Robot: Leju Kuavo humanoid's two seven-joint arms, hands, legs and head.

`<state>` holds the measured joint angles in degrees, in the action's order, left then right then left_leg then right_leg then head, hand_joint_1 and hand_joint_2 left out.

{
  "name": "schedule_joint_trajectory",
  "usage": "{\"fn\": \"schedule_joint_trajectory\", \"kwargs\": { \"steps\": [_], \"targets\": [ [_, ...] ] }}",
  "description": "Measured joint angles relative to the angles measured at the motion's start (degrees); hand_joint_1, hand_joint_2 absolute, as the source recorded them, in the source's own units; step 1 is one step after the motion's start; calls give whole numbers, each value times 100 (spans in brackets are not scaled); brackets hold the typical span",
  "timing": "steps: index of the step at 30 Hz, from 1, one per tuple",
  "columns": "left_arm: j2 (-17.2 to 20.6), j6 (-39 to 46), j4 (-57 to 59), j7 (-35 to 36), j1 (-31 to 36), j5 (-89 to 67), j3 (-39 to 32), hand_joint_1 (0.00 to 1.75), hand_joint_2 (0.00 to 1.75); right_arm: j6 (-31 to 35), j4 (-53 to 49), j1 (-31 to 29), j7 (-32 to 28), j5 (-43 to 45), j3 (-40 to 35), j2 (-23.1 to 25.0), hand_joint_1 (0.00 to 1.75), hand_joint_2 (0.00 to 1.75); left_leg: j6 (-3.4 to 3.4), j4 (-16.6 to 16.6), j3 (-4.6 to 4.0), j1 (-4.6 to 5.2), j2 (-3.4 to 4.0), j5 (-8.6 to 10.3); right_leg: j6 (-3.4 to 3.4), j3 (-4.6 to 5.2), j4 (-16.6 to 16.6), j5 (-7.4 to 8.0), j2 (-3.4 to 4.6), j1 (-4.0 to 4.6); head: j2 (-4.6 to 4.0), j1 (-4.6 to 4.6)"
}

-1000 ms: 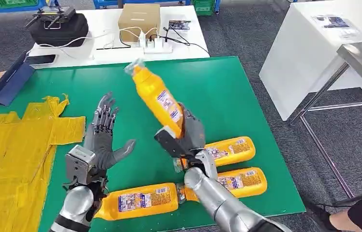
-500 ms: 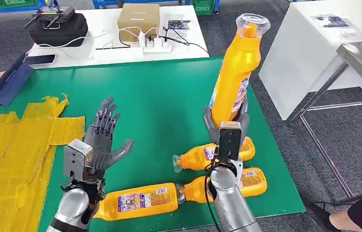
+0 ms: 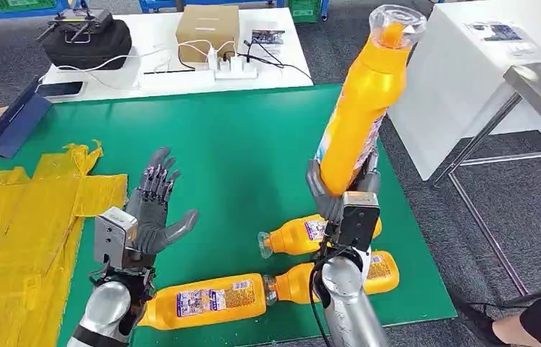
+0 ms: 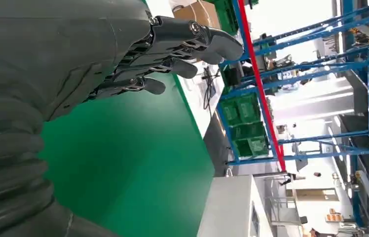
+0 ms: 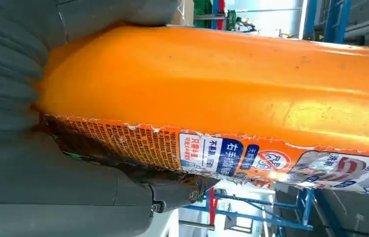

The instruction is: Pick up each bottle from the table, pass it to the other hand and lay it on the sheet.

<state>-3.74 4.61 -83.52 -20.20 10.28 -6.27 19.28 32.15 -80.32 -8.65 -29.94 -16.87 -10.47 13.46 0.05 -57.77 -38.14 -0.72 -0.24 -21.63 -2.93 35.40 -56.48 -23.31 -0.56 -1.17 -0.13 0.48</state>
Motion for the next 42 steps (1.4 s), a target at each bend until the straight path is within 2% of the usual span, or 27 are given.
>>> {"fn": "schedule_joint_trajectory", "kwargs": {
  "steps": [8,11,14,17,21,25,31,42],
  "targets": [
    [2,-2,0,0,0,2,0,0,175,-2,-44,28,0,0,-17,-7,175,175,0,0,0,0,0,-1,0,1,0,0,0,0,0,0],
    [9,-223,15,85,14,215,0,0,175,-261,-44,27,-44,-158,-116,-61,175,175,0,0,-1,0,-1,0,0,0,0,0,0,0,0,0],
    [26,-451,79,111,87,398,4,0,175,-660,24,22,-57,-613,-488,-164,175,175,-1,0,0,0,1,-1,0,3,0,0,2,1,0,0],
    [33,-772,116,164,187,700,26,0,175,-529,267,11,-76,-1166,-962,-227,175,175,-1,0,-1,-1,-2,2,1,2,0,-1,0,2,0,0],
    [48,-992,125,184,238,918,90,0,175,-441,651,-42,-68,-1468,-1442,-304,175,175,-1,1,-5,-1,0,1,1,1,-1,-1,1,2,0,0],
    [66,-1372,-41,-16,268,960,251,0,175,-1591,1476,-431,352,-2222,-2163,-380,175,175,-1,1,-4,-1,5,0,1,9,-1,1,5,1,0,-2],
    [157,-1401,-81,-20,230,975,306,0,175,-1270,2177,-806,461,-2566,-2673,-391,175,175,5,1,-12,-1,3,8,1,14,-1,1,-1,1,0,-2],
    [229,-1397,-81,-17,166,977,293,0,175,-1241,2413,-1012,560,-2667,-2894,-457,175,175,5,0,-16,-1,5,7,1,19,-1,1,-1,0,0,0]
  ]
}}
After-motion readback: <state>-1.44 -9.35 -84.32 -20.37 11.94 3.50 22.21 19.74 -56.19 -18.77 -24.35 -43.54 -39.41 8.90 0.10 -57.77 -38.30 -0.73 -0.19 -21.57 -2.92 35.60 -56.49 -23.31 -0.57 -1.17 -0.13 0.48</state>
